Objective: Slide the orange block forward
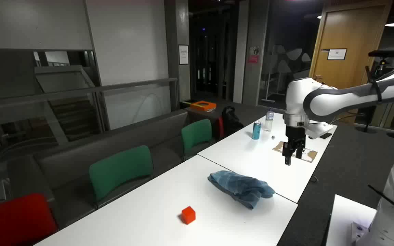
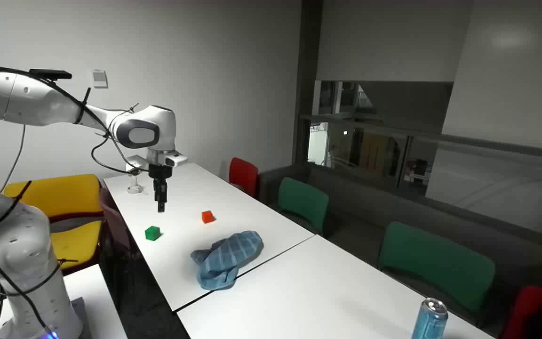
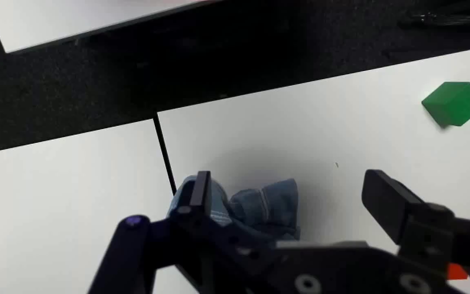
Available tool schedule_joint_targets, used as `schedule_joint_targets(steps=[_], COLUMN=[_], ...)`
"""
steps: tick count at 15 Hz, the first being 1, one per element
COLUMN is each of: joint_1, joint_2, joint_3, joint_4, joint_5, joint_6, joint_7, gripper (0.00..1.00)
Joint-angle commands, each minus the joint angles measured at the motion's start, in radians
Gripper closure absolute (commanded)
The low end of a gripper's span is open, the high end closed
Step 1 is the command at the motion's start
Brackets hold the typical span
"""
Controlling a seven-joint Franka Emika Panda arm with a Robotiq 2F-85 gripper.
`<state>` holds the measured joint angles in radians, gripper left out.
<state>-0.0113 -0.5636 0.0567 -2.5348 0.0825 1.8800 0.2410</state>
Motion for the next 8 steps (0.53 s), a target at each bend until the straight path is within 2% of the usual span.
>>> schedule_joint_targets(steps=[1, 8], joint_1=[-0.003, 0.001], joint_2=[0.000, 0.035], joint_3=[0.002, 0.013], joint_4=[0.002, 0.033], joint_5=[0.001, 0.013], joint_6=[-0.002, 0.020], joint_7=[-0.002, 0.018], gripper=[0.00, 0.00])
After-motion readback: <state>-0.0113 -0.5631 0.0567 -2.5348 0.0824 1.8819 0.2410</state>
